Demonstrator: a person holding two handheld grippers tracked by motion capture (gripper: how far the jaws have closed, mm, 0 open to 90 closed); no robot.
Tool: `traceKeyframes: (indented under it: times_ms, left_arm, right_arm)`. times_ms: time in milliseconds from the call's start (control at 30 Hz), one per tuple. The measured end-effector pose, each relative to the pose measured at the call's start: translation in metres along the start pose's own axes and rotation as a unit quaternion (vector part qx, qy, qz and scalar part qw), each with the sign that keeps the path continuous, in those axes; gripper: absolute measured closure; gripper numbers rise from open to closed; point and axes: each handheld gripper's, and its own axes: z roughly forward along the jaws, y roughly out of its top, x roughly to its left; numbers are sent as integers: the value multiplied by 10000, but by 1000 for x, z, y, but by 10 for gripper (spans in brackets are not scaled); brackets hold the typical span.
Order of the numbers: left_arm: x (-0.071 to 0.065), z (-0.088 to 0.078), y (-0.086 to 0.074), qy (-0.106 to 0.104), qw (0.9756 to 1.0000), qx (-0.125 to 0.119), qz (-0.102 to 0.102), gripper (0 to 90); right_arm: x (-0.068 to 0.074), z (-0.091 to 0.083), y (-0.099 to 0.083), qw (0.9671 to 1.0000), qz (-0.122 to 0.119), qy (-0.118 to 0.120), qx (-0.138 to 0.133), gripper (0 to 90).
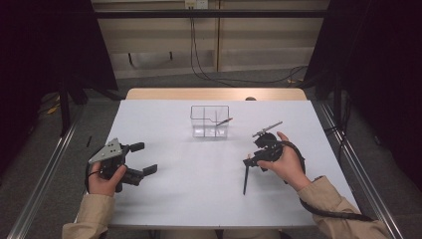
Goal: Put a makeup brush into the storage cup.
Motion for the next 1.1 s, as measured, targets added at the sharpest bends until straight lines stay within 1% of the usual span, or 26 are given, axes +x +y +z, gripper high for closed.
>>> traceKeyframes:
  times_ms: [33, 167, 233, 267, 367, 400, 467, 500, 567, 633, 700, 767, 800, 833, 900, 933, 1033, 1100]
  left_arm:
    - [0, 0, 0, -2, 10000, -2, -2, 9]
    - [1, 1, -1, -25, 10000, 16, -3, 9]
    - [1, 1, -1, -22, 10000, 18, -12, 9]
    - [1, 0, -1, -19, 10000, 23, -8, 9]
    - [1, 0, -2, 10, 10000, 9, -25, 9]
    - [1, 0, -2, -21, 10000, 3, -28, 9]
    - [1, 0, -2, -24, 10000, 4, -25, 9]
    - [1, 0, -2, 5, 10000, 8, -20, 9]
    - [1, 0, -1, 1, 10000, 6, -22, 9]
    - [1, 0, -2, -16, 10000, 0, -24, 9]
    - [2, -1, -2, 7, 10000, -6, -15, 9]
    - [2, -1, -2, 10, 10000, -1, -19, 9]
    - [2, -1, -2, 8, 10000, -1, -40, 9]
    - [2, 0, -2, 1, 10000, -13, -56, 9]
    - [2, 0, -2, 4, 10000, 11, -31, 9]
    - [2, 0, -2, 6, 10000, 10, -33, 9]
    - [2, 0, -3, 17, 10000, 19, -33, 9]
    - [2, 0, -3, 1, 10000, 27, -22, 9]
  right_arm:
    - [1, 1, 0, 10000, 22, 13, 46, 431]
    - [3, 4, 2, 9999, -34, -45, 159, 455]
    - [4, 7, 3, 9994, -157, -88, 294, 502]
    - [5, 9, 3, 9989, -192, -121, 400, 510]
    - [8, 11, 5, 9980, -312, -248, 501, 536]
    - [9, 11, 6, 9975, -361, -275, 548, 554]
    - [9, 11, 7, 9961, -496, -386, 620, 604]
    - [9, 11, 8, 9956, -506, -428, 661, 628]
    - [9, 12, 10, 9942, -626, -490, 730, 683]
    - [8, 12, 12, 9937, -593, -510, 797, 709]
    - [8, 12, 13, 9935, -546, -539, 837, 757]
    - [7, 12, 14, 9938, -499, -489, 866, 823]
    - [5, 12, 15, 9936, -533, -443, 893, 845]
    - [5, 12, 15, 9939, -468, -419, 909, 846]
    - [5, 12, 16, 9937, -458, -407, 941, 846]
    - [5, 12, 16, 9935, -496, -424, 934, 845]
    - [5, 13, 16, 9934, -511, -420, 937, 845]
    - [4, 12, 16, 9935, -484, -400, 949, 838]
